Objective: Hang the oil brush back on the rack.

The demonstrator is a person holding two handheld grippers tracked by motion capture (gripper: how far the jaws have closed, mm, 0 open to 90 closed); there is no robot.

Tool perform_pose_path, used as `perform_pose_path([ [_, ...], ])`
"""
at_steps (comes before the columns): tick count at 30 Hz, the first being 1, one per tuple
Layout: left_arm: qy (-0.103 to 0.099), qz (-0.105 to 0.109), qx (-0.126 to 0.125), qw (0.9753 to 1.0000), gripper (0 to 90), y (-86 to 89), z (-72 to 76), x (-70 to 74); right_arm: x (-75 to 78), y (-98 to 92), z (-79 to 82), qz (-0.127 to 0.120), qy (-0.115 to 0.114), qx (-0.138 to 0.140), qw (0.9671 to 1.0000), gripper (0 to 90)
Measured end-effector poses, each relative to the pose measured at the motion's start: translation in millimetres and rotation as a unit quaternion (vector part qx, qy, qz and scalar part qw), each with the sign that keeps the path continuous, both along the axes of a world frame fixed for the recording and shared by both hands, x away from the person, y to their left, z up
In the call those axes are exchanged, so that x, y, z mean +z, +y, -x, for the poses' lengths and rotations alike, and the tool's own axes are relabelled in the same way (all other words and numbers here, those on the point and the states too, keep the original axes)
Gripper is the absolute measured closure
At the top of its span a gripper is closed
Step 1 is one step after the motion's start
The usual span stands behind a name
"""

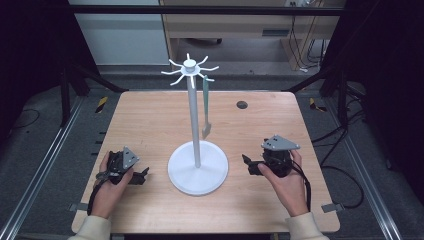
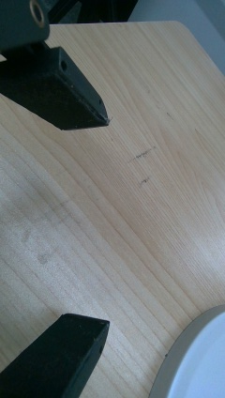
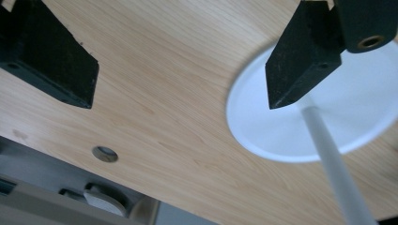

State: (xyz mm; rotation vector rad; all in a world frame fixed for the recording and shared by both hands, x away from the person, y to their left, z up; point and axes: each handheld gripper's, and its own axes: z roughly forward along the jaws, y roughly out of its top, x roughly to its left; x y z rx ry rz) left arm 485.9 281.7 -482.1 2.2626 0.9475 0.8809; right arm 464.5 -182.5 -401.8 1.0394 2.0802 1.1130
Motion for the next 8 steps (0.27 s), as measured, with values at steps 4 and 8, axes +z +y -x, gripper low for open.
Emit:
perform_pose_path([
  [4,-0.001,0.0,-0.001,1.0,3.5,-0.7,-0.1,-0.1,-15.1,-5.2,-3.0,0.004,0.006,-0.009,0.9999,14.1],
  [8,-0.002,0.001,-0.001,1.0,3.4,-1.2,-0.3,0.1,-33.1,-8.3,-3.2,0.008,0.005,-0.01,0.9999,14.2],
])
